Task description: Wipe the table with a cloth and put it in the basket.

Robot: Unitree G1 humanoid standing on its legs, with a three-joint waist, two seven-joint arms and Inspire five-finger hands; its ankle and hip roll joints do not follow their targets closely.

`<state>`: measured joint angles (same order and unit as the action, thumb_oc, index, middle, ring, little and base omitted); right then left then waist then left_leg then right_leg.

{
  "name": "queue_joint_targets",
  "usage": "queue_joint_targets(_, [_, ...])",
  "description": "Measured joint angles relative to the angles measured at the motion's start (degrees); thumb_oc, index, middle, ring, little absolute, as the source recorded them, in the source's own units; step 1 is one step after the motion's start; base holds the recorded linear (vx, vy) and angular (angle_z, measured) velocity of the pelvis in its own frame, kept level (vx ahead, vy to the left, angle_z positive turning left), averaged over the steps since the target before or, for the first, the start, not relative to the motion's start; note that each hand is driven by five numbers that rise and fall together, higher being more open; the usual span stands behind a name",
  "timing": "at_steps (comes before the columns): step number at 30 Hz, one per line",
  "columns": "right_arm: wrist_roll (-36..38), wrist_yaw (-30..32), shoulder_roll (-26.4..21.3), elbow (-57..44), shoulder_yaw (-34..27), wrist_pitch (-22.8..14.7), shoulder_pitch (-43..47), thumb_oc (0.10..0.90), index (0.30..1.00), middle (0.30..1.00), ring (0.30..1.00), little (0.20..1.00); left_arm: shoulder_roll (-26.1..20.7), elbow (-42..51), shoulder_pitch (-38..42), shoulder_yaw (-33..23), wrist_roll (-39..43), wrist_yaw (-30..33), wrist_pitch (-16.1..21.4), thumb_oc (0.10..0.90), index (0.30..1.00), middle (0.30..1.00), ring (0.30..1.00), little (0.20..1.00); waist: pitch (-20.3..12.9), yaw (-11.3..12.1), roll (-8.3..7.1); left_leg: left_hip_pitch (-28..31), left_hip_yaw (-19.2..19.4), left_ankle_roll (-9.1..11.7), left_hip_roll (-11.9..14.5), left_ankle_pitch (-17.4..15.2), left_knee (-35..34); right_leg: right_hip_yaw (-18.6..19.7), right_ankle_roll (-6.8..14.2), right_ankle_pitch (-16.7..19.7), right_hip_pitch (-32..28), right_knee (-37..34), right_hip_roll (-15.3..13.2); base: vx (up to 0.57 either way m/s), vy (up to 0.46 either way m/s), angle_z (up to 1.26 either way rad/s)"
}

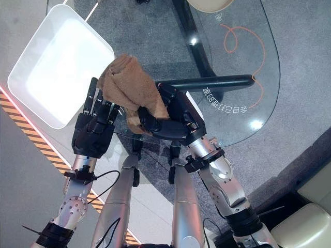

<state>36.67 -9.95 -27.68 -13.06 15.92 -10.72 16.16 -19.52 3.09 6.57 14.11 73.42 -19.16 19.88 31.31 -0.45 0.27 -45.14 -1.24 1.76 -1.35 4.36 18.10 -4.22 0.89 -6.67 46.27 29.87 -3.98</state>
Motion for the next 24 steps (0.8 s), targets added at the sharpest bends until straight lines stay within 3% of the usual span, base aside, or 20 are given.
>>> queue_joint_targets(15, [0.0, 0.0, -0.1, 0.1, 3.2, 0.4, 1.6, 0.100, 0.300, 0.300, 0.300, 0.200, -0.9, 0.0, 2.2, 1.6, -4.4, -0.2, -1.6, 0.800, 0.900, 0.900, 0.900, 0.900, 0.0, 0.2, 0.00, -0.1, 0.0, 0.0, 0.0, 0.0, -0.8, 0.0, 0.0, 0.0, 0.1, -0.9, 0.0, 0.00, 0.000, 0.00])
queue_joint_targets(24, [1.0, 1.5, 0.0, 0.1, 3.5, 3.4, 3.7, 0.100, 0.300, 0.300, 0.300, 0.200, -1.9, 0.1, 3.4, 1.7, -7.1, 2.5, -1.6, 0.800, 0.900, 0.900, 0.900, 0.900, 0.0, 0.4, 0.01, -0.1, 0.0, 0.0, 0.0, 0.0, -0.9, 0.0, 0.0, 0.0, 0.1, -1.0, 0.0, 0.00, 0.000, 0.00])
